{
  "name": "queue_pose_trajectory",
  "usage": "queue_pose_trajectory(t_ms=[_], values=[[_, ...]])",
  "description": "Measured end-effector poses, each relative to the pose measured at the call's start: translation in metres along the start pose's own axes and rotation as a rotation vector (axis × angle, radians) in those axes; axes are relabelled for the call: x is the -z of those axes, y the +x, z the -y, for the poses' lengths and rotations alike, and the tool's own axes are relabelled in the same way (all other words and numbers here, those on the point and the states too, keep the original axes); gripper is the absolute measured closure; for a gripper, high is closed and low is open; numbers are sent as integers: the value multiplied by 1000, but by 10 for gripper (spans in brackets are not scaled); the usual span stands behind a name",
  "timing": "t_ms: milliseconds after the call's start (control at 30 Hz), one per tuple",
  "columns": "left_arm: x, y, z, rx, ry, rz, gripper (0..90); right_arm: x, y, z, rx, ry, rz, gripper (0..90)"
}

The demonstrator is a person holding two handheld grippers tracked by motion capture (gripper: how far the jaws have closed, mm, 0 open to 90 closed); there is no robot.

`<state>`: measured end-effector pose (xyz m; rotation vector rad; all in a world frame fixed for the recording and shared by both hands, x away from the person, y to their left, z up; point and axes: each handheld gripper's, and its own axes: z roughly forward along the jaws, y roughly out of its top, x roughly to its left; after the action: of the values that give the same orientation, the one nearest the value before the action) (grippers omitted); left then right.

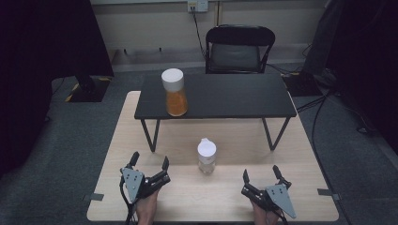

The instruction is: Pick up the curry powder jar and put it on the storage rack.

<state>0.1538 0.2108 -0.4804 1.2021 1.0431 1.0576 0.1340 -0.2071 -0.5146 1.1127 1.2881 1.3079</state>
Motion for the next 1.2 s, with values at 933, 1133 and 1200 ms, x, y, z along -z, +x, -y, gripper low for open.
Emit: queue_pose_trajectory(t_ms=[933, 1133, 1200], values=[[4, 6, 39, -31, 38, -17, 0, 0, 0, 0, 0, 0, 2, 0], [3, 2, 37, -42, 52, -39, 0, 0, 0, 0, 0, -1, 2, 0], [2, -3, 38, -44, 51, -61, 2, 0, 0, 0, 0, 0, 2, 0]])
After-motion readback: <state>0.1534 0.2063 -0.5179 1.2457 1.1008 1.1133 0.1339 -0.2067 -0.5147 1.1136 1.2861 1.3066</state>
